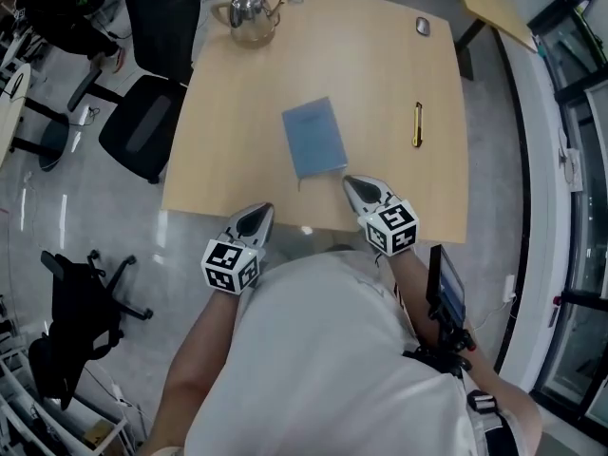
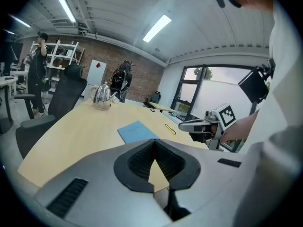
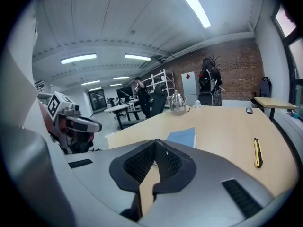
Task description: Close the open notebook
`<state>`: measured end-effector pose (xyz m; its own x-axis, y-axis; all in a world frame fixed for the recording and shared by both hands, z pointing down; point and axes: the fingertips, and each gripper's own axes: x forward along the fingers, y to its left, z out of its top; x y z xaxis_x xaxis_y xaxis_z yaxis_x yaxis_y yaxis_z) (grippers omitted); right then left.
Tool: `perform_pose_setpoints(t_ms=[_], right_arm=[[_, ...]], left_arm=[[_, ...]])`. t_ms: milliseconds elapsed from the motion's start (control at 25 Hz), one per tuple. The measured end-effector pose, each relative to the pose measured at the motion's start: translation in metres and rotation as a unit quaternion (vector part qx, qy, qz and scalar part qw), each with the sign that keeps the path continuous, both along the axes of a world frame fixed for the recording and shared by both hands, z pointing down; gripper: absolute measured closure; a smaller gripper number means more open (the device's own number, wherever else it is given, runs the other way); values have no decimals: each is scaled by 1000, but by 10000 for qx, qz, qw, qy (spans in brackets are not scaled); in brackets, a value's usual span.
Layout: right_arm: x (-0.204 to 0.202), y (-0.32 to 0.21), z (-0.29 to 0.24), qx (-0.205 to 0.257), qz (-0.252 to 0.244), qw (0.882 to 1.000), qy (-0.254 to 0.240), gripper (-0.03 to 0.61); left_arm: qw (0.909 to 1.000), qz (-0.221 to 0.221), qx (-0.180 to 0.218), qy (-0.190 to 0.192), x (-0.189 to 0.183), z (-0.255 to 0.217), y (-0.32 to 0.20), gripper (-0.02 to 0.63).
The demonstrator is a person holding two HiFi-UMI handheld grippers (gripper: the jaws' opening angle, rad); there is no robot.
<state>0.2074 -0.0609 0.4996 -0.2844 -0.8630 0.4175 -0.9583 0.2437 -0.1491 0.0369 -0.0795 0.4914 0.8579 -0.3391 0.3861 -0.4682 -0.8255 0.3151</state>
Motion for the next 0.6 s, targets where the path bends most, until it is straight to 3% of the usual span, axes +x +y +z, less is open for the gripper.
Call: perform_pose_setpoints(t_ms=[280,600], right_arm=[[-23,30,-6,60,83,9999,-74,563],[-21,48,-6,50,275,9996,-54,563]], left_arm=[[9996,268,-6,72,-11,2,14,609],[9988,470,1,116,-7,3,30,609]])
